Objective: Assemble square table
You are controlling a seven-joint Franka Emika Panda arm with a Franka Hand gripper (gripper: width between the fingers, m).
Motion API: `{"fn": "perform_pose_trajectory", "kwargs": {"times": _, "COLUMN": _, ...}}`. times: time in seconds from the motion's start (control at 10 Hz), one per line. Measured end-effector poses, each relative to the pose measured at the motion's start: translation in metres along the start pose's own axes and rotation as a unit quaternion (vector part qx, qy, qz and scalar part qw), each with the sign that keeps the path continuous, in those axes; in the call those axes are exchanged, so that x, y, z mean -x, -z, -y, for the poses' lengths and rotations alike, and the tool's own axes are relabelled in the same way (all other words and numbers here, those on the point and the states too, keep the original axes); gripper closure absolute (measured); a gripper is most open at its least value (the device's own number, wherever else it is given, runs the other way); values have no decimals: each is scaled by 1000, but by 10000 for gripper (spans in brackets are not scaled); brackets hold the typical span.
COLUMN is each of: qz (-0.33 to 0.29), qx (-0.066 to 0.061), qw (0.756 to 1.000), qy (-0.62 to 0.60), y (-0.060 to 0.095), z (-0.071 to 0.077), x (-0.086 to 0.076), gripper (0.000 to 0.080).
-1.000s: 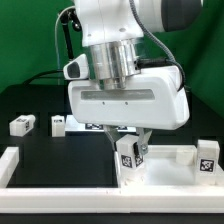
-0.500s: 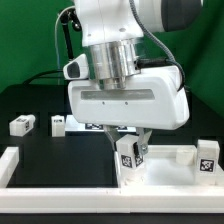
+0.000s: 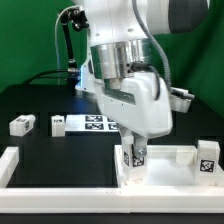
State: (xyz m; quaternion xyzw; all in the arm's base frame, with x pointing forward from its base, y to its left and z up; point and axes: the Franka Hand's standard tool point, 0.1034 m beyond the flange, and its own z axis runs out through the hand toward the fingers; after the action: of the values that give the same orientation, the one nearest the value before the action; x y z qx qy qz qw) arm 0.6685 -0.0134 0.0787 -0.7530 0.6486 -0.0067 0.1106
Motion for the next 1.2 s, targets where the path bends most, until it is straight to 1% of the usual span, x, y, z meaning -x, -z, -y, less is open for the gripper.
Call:
{"fn": "perform_pose_trajectory", "kwargs": {"times": 0.1, "qz": 12, "qx": -15, "qw": 997, "qy": -72, "y": -1, "z": 0, "x": 4, "gripper": 499}}
{"fn": "perform_pose_trajectory", "kwargs": {"times": 0.2, "qz": 15, "qx": -21, "qw": 993, "qy": -118, "y": -3, "z": -1, "x": 7, "gripper": 499}}
{"fn": "perform_pose_trajectory", "kwargs": {"times": 0.3, "qz": 15, "qx": -18, "qw": 991, "qy": -128, "y": -6, "z": -2, "x": 13, "gripper": 499}}
{"fn": "perform_pose_trajectory", "kwargs": {"times": 0.5, "qz": 13, "qx": -15, "qw": 998, "qy": -67, "y": -6, "z": -2, "x": 14, "gripper": 502}}
{"fn": "perform_pose_trajectory", "kwargs": {"times": 0.6, "qz": 17, "qx": -1, "qw": 1000, "qy": 19, "y": -6, "z": -3, "x": 18, "gripper": 326}}
{"fn": "perform_pose_trajectory", "kwargs": {"times": 0.7, "qz": 24, "qx": 18, "qw": 995, "qy": 99, "y": -5, "z": -2, "x": 23, "gripper": 210}}
{"fn": "perform_pose_trajectory", "kwargs": {"times": 0.8, "qz": 19, "qx": 18, "qw": 988, "qy": 149, "y": -4, "z": -1, "x": 24, "gripper": 210}}
{"fn": "perform_pose_trajectory", "kwargs": {"times": 0.9, "qz": 11, "qx": 13, "qw": 984, "qy": 178, "y": -5, "z": -4, "x": 23, "gripper": 162}}
{"fn": "perform_pose_trajectory", "kwargs": {"times": 1.1, "qz": 13, "qx": 14, "qw": 973, "qy": 228, "y": -6, "z": -5, "x": 22, "gripper": 153}}
{"fn": "perform_pose_trajectory", "kwargs": {"times": 1.2, "qz": 12, "qx": 17, "qw": 954, "qy": 299, "y": -5, "z": -6, "x": 18, "gripper": 151}}
